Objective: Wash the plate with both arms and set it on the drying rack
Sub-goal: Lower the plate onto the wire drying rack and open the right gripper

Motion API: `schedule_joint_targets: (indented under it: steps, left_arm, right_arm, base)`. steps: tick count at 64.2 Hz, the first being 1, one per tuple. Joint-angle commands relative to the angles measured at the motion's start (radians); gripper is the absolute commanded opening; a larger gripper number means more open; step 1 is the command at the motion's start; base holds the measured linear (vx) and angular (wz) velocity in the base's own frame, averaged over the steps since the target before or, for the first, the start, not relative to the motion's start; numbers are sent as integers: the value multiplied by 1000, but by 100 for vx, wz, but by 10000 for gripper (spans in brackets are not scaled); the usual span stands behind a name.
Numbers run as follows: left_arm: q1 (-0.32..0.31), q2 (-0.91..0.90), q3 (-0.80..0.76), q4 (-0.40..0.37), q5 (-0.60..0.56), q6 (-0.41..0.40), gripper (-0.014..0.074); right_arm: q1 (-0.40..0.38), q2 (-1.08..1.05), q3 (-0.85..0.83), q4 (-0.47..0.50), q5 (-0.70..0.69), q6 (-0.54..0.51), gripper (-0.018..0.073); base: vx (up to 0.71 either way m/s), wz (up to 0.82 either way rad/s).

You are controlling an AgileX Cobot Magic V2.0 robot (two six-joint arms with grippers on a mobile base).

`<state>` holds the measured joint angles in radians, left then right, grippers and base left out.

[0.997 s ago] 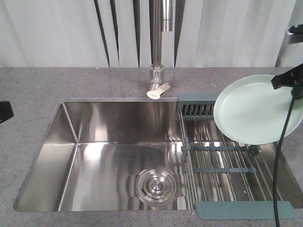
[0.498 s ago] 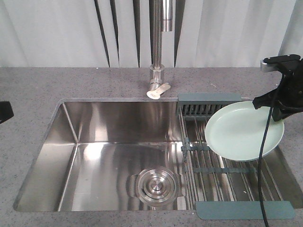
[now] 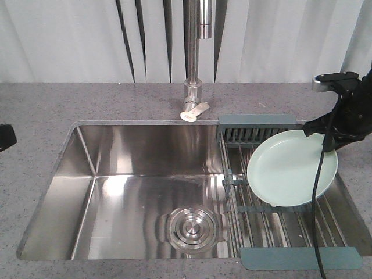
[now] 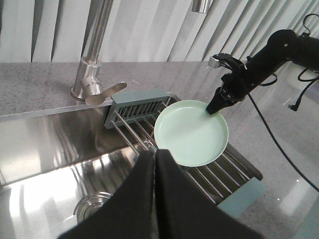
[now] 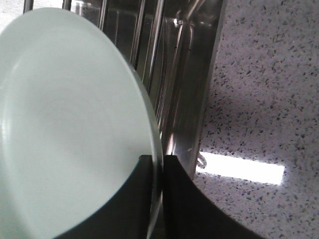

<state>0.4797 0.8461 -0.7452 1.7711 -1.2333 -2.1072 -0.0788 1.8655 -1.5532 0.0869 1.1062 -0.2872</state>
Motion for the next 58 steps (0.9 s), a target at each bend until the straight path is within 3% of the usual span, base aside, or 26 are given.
schedule_joint_targets:
  steps: [1,20,28,47,58]
  left_arm:
    - [1,-6,-23,6,-152,-8,-6]
    - [1,-6,-23,6,-152,-8,-6]
    - [1,-6,-23,6,-152,-8,-6]
    - [1,-6,-26,1,-152,-8,-7]
    - [1,-6,-26,-6,-152,-8,-6]
  right_arm:
    - [-2,-34,-31,39,-9,-28,109]
    - [-3,-17,-31,28,5,-23,294]
    - [-3,-20,-31,23,1,-22,332]
    - [-4,-140,-61,20,-43,-14,300]
    - [-4,-298,-70,63,-50,-14,147]
  base:
    - [0,0]
    - [0,0]
    - [0,0]
    - [0,0]
    - [0,0]
